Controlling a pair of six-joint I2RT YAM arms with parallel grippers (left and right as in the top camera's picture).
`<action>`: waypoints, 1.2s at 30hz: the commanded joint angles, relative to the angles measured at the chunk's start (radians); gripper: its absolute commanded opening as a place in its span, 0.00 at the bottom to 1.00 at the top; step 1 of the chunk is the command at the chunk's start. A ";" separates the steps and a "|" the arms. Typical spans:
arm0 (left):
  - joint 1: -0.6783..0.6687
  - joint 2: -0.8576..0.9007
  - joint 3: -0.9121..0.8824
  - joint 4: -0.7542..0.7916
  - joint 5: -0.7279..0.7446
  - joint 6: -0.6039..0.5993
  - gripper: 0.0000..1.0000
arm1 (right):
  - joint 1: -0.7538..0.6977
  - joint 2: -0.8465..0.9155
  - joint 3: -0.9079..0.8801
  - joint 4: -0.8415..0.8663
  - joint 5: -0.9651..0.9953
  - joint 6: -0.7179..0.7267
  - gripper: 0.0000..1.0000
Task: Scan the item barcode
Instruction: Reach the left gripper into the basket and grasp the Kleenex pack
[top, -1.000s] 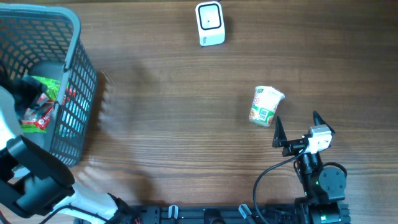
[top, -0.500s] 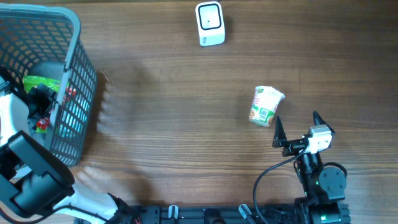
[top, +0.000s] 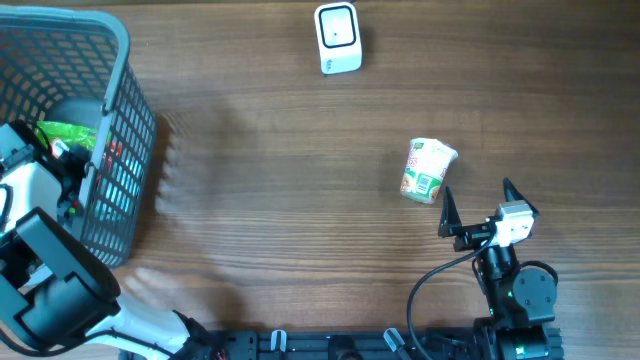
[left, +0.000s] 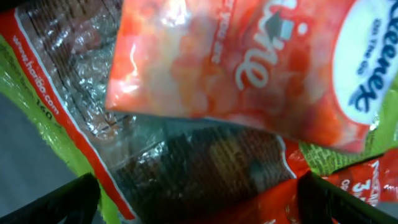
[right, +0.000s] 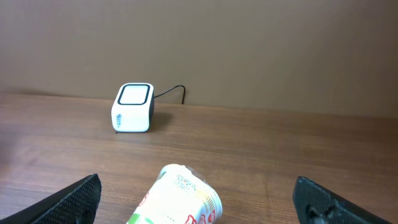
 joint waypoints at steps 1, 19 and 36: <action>0.001 0.008 -0.093 0.068 -0.046 -0.021 1.00 | -0.005 -0.006 -0.001 0.003 -0.010 -0.002 1.00; 0.001 -0.253 -0.032 -0.065 0.066 -0.073 0.04 | -0.005 -0.006 -0.001 0.003 -0.010 -0.002 1.00; -0.121 -0.651 0.347 -0.416 0.016 -0.061 0.04 | -0.005 -0.006 -0.001 0.003 -0.010 -0.002 1.00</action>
